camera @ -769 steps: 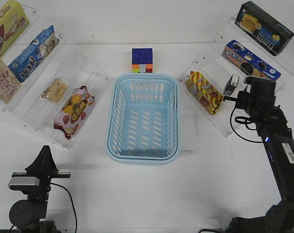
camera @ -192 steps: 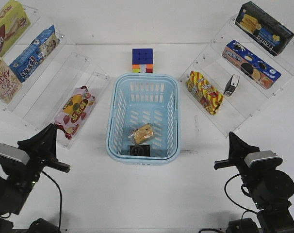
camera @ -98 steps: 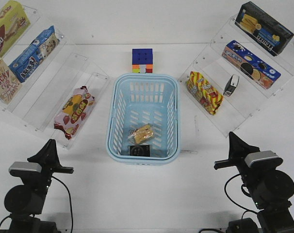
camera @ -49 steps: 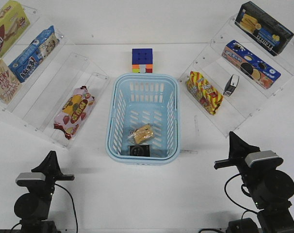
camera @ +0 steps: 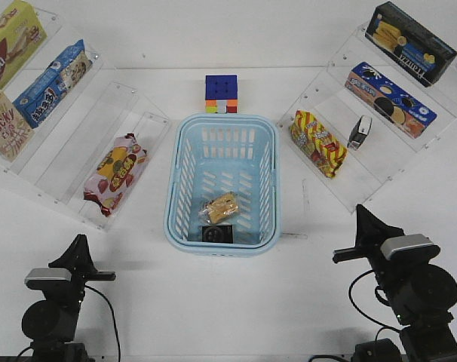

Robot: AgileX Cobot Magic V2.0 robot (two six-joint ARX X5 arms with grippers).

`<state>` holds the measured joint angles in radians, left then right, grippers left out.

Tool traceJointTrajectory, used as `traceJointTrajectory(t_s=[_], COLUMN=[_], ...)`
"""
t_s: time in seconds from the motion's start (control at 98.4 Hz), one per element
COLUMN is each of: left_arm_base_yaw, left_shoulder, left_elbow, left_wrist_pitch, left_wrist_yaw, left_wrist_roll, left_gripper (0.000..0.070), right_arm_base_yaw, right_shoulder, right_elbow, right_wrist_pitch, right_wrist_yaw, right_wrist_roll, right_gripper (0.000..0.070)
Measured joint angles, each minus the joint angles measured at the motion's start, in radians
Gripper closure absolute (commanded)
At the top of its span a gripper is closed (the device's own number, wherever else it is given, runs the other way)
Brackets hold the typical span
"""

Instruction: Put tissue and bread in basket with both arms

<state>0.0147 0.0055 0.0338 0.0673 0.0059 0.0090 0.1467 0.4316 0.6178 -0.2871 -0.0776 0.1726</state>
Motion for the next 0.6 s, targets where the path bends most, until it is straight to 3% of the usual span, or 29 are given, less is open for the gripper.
traceJointTrajectory(t_s=[0.152, 0.406, 0.599], left_arm_base_yaw=[0.0, 0.0, 0.0], left_shoulder=[0.0, 0.0, 0.0], left_elbow=[0.0, 0.0, 0.0], left_wrist_pitch=[0.0, 0.0, 0.0], left_wrist_yaw=[0.0, 0.0, 0.0], left_wrist_roll=[0.0, 0.0, 0.0], left_gripper=[0.0699, 0.0699, 0.0699], right_arm_base_yaw=[-0.014, -0.107, -0.166], right_shoulder=[-0.028, -0.176, -0.292], right_elbow=[-0.027, -0.384, -0.595], right_wrist_pitch=[0.03, 0.368, 0.357], right_wrist_yaw=[0.034, 0.046, 0.051], right_wrist_roll=[-0.08, -0.325, -0.379], right_gripper=[0.07, 0.07, 0.07])
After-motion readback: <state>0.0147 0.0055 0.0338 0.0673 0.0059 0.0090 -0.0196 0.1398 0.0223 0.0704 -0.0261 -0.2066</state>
